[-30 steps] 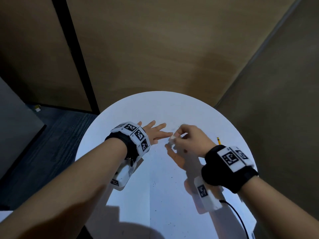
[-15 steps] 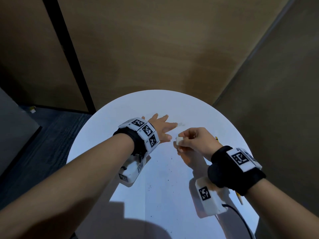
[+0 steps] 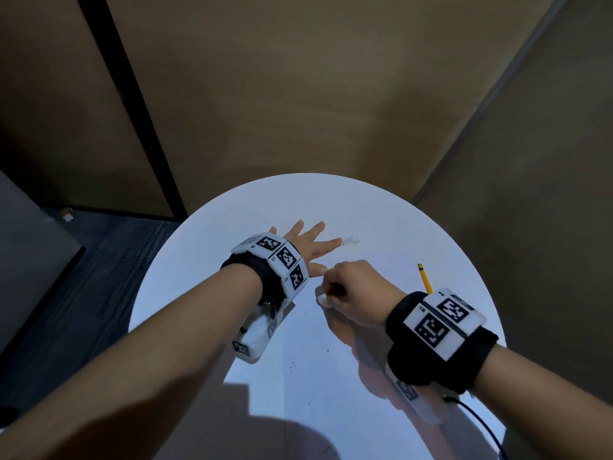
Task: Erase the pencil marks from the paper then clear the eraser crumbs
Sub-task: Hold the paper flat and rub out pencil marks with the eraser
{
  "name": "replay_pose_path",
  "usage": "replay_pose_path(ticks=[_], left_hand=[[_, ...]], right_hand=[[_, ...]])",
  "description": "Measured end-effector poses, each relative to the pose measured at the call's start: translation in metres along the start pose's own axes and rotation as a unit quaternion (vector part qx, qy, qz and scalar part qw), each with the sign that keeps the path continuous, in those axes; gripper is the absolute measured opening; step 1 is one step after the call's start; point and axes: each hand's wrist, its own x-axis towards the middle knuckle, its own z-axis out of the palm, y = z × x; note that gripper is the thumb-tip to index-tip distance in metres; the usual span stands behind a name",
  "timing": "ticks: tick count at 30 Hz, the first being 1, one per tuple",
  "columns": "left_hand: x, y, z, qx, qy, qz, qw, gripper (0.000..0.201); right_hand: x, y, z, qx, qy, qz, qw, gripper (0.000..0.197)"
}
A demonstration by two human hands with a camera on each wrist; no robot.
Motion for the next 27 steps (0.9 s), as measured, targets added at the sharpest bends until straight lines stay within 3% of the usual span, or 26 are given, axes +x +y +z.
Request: replay_pose_path(ticks=[5, 9, 13, 17, 21, 24, 27], left_hand=[[0.000, 0.003, 0.000, 0.001, 0.017, -0.002, 1.000, 0.062], [0.003, -0.003, 0.004, 0.002, 0.016, 0.003, 1.000, 0.063], [0.002, 0.001, 0.000, 0.005, 0.012, -0.003, 1.000, 0.067], [0.002, 0.000, 0.002, -0.001, 0.014, 0.001, 1.000, 0.066], [0.006, -0.003, 0.003, 0.009, 0.015, -0.003, 1.000, 0.068], [0.007, -0.001, 0.003, 0.014, 0.015, -0.003, 1.000, 0.071], [0.004, -0.004, 0.005, 0.008, 0.017, 0.007, 1.000, 0.064]], right_hand=[[0.011, 0.002, 0.000, 0.026, 0.072, 0.040, 0.996, 0.016], [0.002, -0.002, 0.005, -0.019, 0.008, 0.002, 1.000, 0.020], [0.015, -0.005, -0.003, -0.029, 0.038, 0.026, 0.999, 0.021], [0.006, -0.011, 0.007, -0.088, 0.005, -0.022, 0.996, 0.026], [0.015, -0.008, -0.002, -0.052, 0.011, 0.023, 0.998, 0.022], [0.010, -0.009, 0.004, -0.062, 0.033, -0.009, 0.997, 0.024], [-0.001, -0.006, 0.004, -0.022, -0.018, -0.022, 0.999, 0.022]])
